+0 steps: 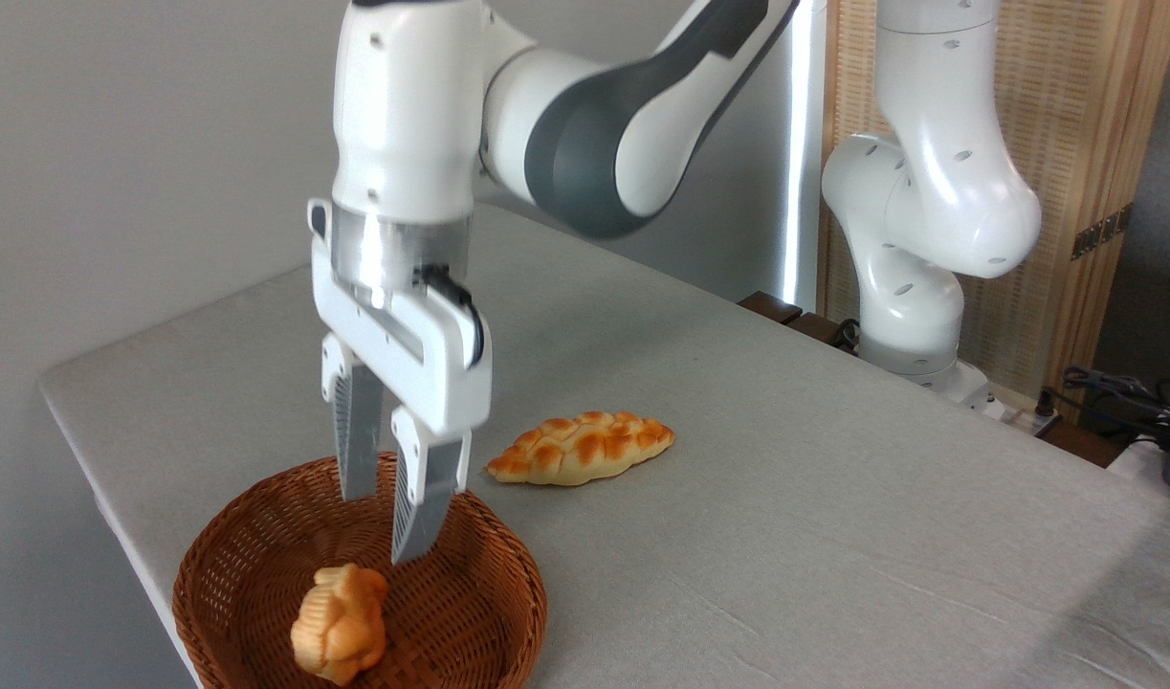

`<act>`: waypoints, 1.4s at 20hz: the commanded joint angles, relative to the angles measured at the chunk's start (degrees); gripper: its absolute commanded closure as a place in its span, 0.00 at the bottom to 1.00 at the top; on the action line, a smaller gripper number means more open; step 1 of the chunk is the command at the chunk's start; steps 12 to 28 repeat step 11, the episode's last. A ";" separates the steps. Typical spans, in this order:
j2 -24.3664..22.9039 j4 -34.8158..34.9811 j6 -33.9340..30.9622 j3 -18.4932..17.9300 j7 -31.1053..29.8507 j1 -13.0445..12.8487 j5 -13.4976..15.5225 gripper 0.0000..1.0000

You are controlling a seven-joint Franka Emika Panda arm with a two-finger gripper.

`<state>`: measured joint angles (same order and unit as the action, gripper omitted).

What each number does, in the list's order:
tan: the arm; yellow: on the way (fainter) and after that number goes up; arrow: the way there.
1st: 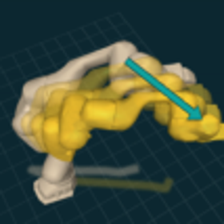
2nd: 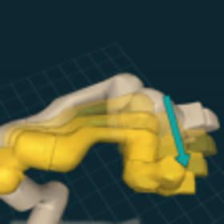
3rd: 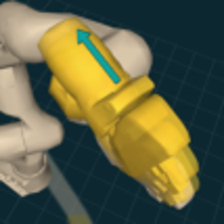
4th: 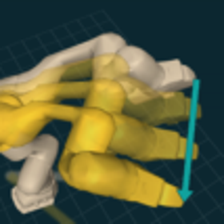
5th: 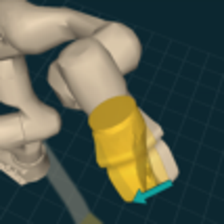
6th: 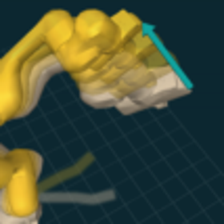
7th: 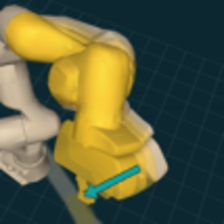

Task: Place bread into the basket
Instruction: 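Carry the bun over the wicker basket and release it inside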

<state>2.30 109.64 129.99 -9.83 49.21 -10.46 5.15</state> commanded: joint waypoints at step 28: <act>-6.34 -2.33 -19.42 1.39 -6.15 -0.18 0.04 0.00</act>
